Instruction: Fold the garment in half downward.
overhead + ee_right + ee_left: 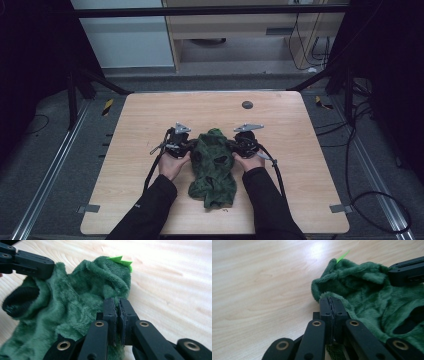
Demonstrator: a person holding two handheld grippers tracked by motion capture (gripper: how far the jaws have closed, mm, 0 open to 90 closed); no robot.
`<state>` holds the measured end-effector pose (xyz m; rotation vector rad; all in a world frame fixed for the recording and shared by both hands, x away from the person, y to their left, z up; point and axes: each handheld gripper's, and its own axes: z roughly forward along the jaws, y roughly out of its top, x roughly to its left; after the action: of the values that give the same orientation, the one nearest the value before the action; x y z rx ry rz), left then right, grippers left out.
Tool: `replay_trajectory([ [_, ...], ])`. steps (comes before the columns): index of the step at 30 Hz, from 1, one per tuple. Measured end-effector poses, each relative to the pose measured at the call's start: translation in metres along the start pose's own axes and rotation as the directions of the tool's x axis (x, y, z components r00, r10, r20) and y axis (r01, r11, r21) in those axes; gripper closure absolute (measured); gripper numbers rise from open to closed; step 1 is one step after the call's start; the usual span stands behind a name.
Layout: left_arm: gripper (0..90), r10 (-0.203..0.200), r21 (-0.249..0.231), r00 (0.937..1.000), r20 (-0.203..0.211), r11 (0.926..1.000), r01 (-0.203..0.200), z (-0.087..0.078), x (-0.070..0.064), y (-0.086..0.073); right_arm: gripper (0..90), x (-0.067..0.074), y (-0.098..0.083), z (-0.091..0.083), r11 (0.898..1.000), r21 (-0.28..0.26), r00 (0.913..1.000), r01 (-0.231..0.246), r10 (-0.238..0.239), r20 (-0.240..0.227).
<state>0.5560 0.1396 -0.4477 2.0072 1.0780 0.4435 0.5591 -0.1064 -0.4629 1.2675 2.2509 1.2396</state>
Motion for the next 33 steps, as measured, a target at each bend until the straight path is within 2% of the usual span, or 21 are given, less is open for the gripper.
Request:
replay_trajectory([
  [1, 89.3, 0.01, -0.006, 0.9999, -0.003, 0.9999, -0.01, -0.003, -0.001, 0.003, 85.3, 0.001, 0.002, -0.001, 1.0, -0.009, 1.0, 0.006, -0.006, -0.002],
  [3, 89.3, 0.01, -0.015, 0.9999, -0.003, 0.9998, -0.01, -0.004, -0.001, 0.005, 85.3, 0.002, 0.005, -0.004, 1.0, -0.021, 1.0, 0.006, -0.006, -0.006],
  [5, 89.3, 0.015, -0.039, 0.9999, -0.006, 0.9991, -0.016, -0.01, -0.002, 0.011, 85.3, 0.005, 0.012, -0.01, 0.998, -0.057, 0.9997, 0.021, -0.021, -0.011],
  [8, 89.3, 0.015, -0.058, 0.9999, 0.0, 0.9982, -0.015, -0.017, -0.003, 0.013, 85.2, 0.008, 0.017, -0.017, 0.996, -0.084, 0.9991, 0.038, -0.04, -0.018],
  [11, 89.4, 0.032, -0.07, 0.9995, 0.001, 0.997, -0.032, -0.025, -0.006, 0.015, 85.2, 0.01, 0.019, -0.021, 0.995, -0.087, 0.9986, 0.046, -0.048, -0.022],
  [12, 89.3, 0.039, -0.075, 0.9992, 0.002, 0.9965, -0.039, -0.027, -0.007, 0.015, 85.1, 0.012, 0.019, -0.025, 0.994, -0.092, 0.9974, 0.066, -0.069, -0.023],
  [16, 89.3, 0.04, -0.091, 0.9991, 0.016, 0.9951, -0.038, -0.036, -0.01, 0.013, 85.0, 0.015, 0.019, -0.031, 0.992, -0.096, 0.9962, 0.078, -0.081, -0.032],
  [17, 89.3, 0.057, -0.092, 0.9981, 0.023, 0.9943, -0.054, -0.041, -0.013, 0.013, 85.0, 0.016, 0.018, -0.034, 0.99, -0.103, 0.9946, 0.092, -0.096, -0.039],
  [21, 89.3, 0.071, -0.102, 0.9969, 0.033, 0.9925, -0.067, -0.049, -0.017, 0.01, 84.9, 0.019, 0.015, -0.041, 0.988, -0.118, 0.9931, 0.1, -0.107, -0.05],
  [33, 89.2, 0.096, -0.094, 0.9935, 0.061, 0.9915, -0.09, -0.069, -0.027, -0.005, 84.7, 0.03, 0.002, -0.059, 0.984, -0.124, 0.9864, 0.126, -0.138, -0.09],
])
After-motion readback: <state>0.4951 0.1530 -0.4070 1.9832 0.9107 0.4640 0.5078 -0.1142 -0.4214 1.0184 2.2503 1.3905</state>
